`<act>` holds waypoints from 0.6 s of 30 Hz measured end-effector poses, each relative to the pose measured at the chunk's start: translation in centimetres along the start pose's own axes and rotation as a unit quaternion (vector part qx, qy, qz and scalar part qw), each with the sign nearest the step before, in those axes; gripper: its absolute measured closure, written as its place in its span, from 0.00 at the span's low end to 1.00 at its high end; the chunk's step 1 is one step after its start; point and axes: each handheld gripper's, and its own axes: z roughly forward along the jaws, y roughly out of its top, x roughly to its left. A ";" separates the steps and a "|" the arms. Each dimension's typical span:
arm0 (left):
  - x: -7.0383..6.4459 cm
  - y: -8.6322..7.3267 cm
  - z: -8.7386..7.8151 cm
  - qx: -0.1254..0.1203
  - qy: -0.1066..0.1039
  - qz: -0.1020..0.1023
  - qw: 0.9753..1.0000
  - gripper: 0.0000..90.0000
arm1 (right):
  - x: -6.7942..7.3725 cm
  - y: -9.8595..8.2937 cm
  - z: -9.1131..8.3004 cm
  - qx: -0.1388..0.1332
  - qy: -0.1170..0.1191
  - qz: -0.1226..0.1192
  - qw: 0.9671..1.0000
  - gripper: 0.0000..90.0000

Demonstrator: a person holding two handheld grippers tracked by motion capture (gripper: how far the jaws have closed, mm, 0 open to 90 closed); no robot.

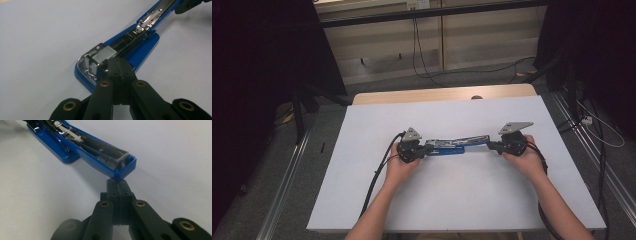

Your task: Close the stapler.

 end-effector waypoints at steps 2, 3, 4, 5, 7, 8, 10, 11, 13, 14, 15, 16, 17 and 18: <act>0.0 0.0 0.0 0.000 0.000 0.000 1.000 1.00 | 0.0 0.1 0.1 -0.002 0.002 0.000 1.000 1.00; -0.1 0.0 -0.1 0.001 -0.001 0.000 1.000 1.00 | 0.1 0.2 0.1 -0.004 0.002 -0.001 1.000 1.00; -0.1 0.0 -0.1 0.001 0.002 0.002 1.000 1.00 | 0.1 0.3 0.1 -0.006 0.002 -0.004 1.000 1.00; -0.2 0.0 -0.1 0.003 0.004 0.003 1.000 1.00 | 0.2 0.4 0.1 -0.007 0.002 -0.004 1.000 1.00; -0.2 0.0 -0.2 0.006 0.002 0.005 1.000 1.00 | 0.3 0.7 0.1 -0.012 0.004 -0.003 1.000 1.00; -0.2 -0.1 -0.2 0.003 0.004 0.003 1.000 1.00 | 0.3 0.8 0.1 -0.014 0.005 -0.002 1.000 1.00; -0.2 -0.1 -0.3 0.002 0.002 0.000 1.000 1.00 | 0.5 1.0 0.2 -0.019 0.010 -0.003 1.000 1.00; -0.2 -0.1 -0.3 0.002 0.004 0.002 1.000 1.00 | 0.5 1.1 0.2 -0.021 0.011 -0.003 1.000 1.00; -0.2 -0.2 -0.3 -0.002 0.002 0.000 1.000 1.00 | 0.7 1.3 0.3 -0.027 0.016 -0.003 0.999 1.00; -0.2 -0.2 -0.4 0.004 0.000 -0.001 1.000 1.00 | 0.8 1.5 0.3 -0.028 0.017 -0.003 0.999 1.00; -0.2 -0.3 -0.4 0.000 0.000 -0.004 1.000 1.00 | 0.9 1.6 0.3 -0.029 0.020 -0.005 0.999 1.00; -0.2 -0.4 -0.4 0.005 -0.001 -0.006 1.000 1.00 | 1.0 1.6 0.4 -0.030 0.021 -0.007 0.999 1.00; -0.2 -0.4 -0.4 0.007 -0.002 -0.007 1.000 1.00 | 1.0 1.7 0.4 -0.030 0.023 -0.007 0.999 1.00; -0.2 -0.5 -0.4 0.008 -0.004 -0.009 1.000 1.00 | 1.1 1.7 0.5 -0.030 0.026 -0.008 0.999 1.00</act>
